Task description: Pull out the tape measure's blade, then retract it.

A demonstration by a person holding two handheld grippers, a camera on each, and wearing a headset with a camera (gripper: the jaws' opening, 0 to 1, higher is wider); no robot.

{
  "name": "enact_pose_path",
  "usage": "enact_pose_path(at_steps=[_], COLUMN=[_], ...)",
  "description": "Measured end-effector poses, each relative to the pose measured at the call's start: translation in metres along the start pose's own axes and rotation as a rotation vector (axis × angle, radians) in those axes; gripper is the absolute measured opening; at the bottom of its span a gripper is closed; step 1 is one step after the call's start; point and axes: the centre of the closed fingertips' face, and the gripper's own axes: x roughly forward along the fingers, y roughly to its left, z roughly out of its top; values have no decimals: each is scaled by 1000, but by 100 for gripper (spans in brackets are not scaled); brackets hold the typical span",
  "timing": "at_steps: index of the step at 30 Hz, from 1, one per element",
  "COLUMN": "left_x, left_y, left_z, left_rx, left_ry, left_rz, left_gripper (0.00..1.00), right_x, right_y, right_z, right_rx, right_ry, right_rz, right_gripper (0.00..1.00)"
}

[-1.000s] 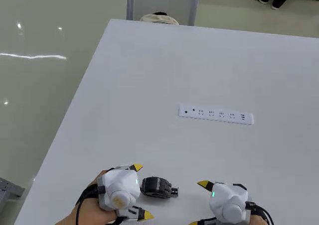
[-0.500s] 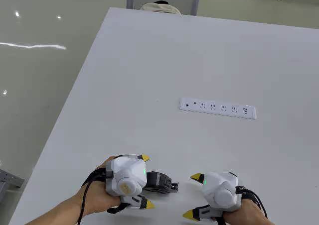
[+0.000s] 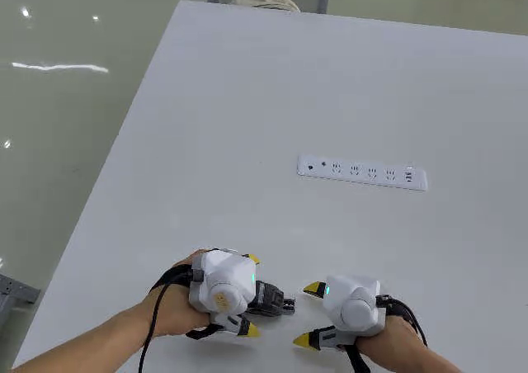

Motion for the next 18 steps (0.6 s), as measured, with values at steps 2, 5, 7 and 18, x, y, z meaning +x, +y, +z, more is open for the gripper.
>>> enact_pose_path(at_steps=[2,5,7,18], left_x=[3,5,7,14], left_y=[-1,-2,-2,-5], left_z=[-2,-1,-1,-5], left_rx=[9,14,19,43], left_ry=[8,12,13,37], left_rz=[-11,-21,-26,-58], left_gripper=[66,64,63,61], right_x=[2,6,7,17], right_y=[0,-1,0,-5], right_z=[0,-2,-2,-2], right_rx=[-9,-16,-18,-49], right_ry=[8,16,20,44], right_rz=[5,16,22,43], right_gripper=[52,50,48,40])
